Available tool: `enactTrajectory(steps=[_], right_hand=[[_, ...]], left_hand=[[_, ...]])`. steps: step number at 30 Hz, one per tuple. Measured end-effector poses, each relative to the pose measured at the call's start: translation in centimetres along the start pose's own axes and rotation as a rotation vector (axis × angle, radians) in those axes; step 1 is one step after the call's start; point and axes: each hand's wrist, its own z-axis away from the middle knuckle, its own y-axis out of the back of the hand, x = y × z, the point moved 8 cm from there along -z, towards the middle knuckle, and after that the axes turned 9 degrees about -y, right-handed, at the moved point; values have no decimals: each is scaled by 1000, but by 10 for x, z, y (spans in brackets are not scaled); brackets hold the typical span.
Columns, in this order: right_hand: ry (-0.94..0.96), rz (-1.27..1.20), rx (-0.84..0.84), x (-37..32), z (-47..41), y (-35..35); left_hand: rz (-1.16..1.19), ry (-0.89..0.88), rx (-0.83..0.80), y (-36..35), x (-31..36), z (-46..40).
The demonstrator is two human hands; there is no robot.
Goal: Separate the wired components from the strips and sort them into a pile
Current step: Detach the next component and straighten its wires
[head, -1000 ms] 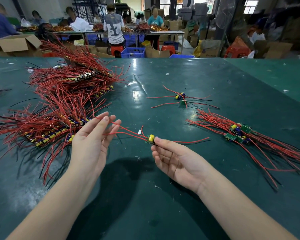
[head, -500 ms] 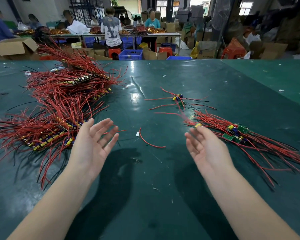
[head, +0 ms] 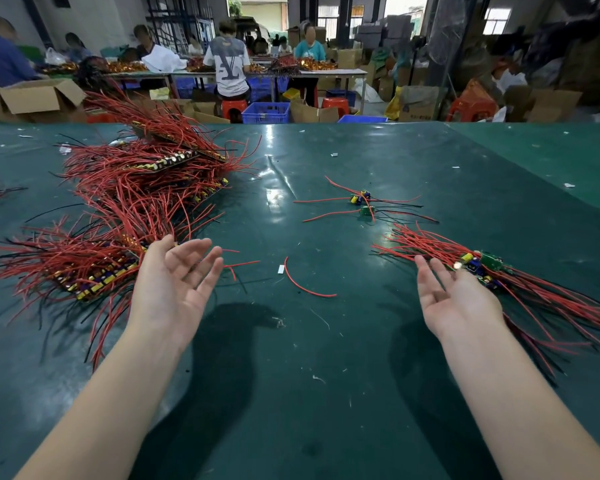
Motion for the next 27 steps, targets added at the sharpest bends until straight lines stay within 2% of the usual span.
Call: enactTrajectory(steps=[4, 10, 12, 16, 20, 23, 27], right_hand=[[-57, -68, -16, 1, -1, -1], [-87, -69, -61, 3, -1, -4], [-93, -56, -86, 4, -1, -5], [-53, 18, -122, 1, -2, -9], [-8, 107, -131, -5, 1, -12], [-65, 131, -140, 2, 2, -12], [-123, 148, -169, 12, 5, -14]], left_hand=[[-136, -144, 25, 9, 14, -11], [-585, -573, 12, 12, 52, -8], [-778, -632, 34, 17, 60, -8], [-1379, -638, -25, 15, 57, -10], [-1757, -599, -80, 17, 48, -15], [-1922, -472, -86, 28, 43, -21], [-1912, -479, -72, 27, 45, -19]])
